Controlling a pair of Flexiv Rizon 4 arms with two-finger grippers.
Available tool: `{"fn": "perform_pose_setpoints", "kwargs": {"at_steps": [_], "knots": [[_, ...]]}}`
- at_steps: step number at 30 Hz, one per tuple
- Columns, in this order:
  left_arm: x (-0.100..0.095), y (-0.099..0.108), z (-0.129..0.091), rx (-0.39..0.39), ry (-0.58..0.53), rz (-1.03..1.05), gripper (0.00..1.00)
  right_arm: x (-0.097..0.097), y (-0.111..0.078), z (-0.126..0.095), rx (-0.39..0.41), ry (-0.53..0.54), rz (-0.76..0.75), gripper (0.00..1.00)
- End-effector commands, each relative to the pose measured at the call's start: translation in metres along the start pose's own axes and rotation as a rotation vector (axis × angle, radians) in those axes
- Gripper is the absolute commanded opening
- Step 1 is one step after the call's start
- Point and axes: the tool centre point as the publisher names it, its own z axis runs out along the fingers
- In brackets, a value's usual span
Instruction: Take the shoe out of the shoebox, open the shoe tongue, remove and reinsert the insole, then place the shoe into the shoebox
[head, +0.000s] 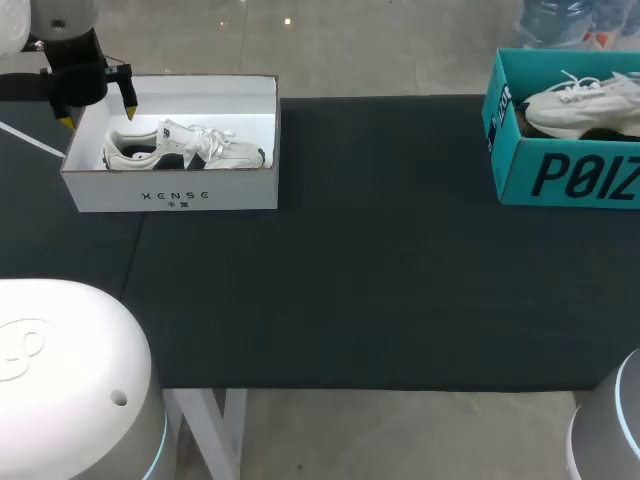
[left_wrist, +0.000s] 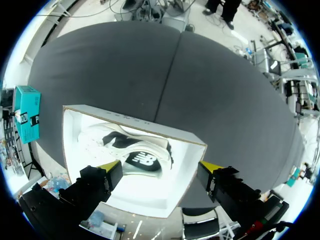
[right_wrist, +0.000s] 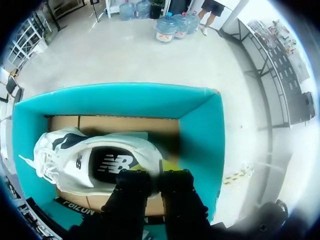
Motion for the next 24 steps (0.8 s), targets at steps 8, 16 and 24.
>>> {"fn": "perform_pose_setpoints", "kwargs": {"at_steps": [8,16,24], "knots": [[0.001,-0.001,0.0,-0.003,0.001,0.001,1.0,-0.006,-0.012,-0.081,0.019,0.007,0.024,0.0],[0.001,-0.001,0.0,-0.003,0.001,0.001,1.0,-0.008,-0.034,-0.151,-0.09,0.006,0.028,0.0],[0.001,-0.001,0.0,-0.003,0.001,0.001,1.0,0.0,-0.086,-0.203,-0.168,0.001,0.035,0.0]]}}
